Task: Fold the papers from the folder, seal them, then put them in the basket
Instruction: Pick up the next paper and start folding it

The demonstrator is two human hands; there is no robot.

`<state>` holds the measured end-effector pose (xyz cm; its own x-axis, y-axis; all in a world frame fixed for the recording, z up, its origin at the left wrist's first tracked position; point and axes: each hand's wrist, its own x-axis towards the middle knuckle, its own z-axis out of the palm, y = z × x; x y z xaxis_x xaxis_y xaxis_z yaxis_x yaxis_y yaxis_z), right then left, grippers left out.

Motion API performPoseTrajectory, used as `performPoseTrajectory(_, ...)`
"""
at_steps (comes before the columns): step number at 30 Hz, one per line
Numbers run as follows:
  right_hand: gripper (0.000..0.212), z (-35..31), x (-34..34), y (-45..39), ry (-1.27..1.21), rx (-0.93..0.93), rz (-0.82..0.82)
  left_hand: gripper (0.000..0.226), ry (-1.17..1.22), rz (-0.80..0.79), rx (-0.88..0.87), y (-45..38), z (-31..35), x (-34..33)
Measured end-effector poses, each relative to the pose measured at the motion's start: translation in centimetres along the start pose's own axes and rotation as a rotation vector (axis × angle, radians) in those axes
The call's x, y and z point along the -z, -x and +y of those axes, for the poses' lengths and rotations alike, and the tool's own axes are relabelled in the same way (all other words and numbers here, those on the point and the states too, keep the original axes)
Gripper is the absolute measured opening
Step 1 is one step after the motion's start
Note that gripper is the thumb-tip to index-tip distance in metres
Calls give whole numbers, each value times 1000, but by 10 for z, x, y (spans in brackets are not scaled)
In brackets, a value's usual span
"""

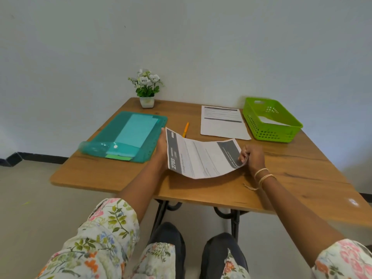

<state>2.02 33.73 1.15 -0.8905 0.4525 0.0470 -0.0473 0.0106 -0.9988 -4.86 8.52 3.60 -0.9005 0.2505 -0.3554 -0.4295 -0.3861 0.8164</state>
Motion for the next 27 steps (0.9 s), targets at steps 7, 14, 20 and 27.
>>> performPoseTrajectory(7,32,-1,8,7,808,152,-119,26,-482,54,-34,3,-2,20)
performPoseTrajectory(14,26,-23,-54,31,1153,204,-277,35,-689,31,-128,-3,-9,25)
performPoseTrajectory(20,53,6,-103,44,1305,257,-529,37,-786,106,-227,-20,2,29)
performPoseTrajectory(27,57,25,-117,42,1357,323,-467,45,-801,128,-306,-35,8,39)
